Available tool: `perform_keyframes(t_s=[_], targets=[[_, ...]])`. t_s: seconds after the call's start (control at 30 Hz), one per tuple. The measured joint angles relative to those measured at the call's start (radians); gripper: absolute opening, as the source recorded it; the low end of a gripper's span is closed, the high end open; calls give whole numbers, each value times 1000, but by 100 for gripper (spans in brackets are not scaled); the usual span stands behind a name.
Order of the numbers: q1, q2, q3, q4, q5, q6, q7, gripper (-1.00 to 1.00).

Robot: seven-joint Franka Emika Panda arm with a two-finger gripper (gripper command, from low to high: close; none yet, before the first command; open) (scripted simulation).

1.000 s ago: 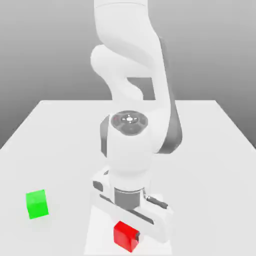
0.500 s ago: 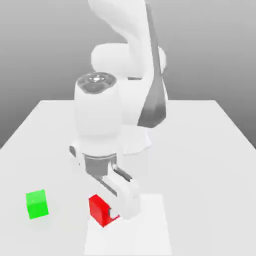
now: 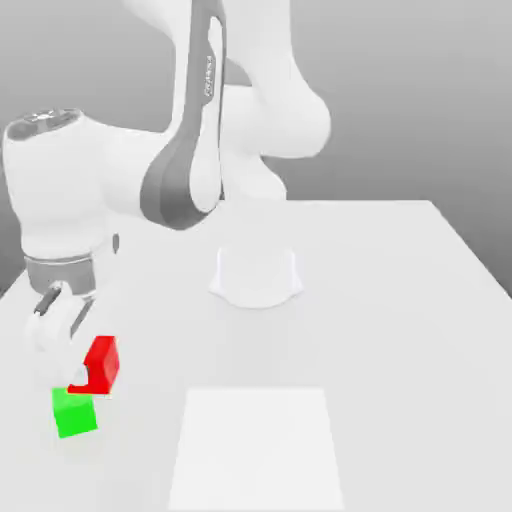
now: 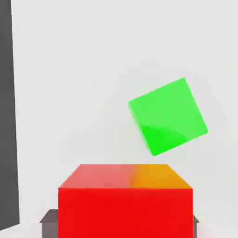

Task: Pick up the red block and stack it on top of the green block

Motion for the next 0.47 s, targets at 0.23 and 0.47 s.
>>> perform_keyframes(t_s=[0.23,0.47], targets=[[-66,52,-12,-8,-5,60,103,-100],[-72,171,4,-5,27,172,81,100]])
